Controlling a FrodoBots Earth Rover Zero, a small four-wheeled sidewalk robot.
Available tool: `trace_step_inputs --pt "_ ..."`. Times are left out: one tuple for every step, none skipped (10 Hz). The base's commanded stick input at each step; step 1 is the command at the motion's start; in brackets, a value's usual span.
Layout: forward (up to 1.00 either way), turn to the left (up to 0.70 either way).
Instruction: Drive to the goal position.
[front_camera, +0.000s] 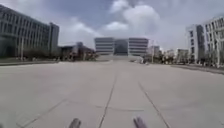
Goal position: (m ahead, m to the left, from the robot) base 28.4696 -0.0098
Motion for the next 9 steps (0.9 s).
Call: trace_step_inputs --pt "1.00 0.00" --pt "1.00 0.00" --pt "1.00 0.00" --pt "1.00 0.00" --pt "1.00 0.00" --pt "1.00 0.00" --pt "1.00 0.00" --pt "1.00 0.00" --pt "1.00 0.00"
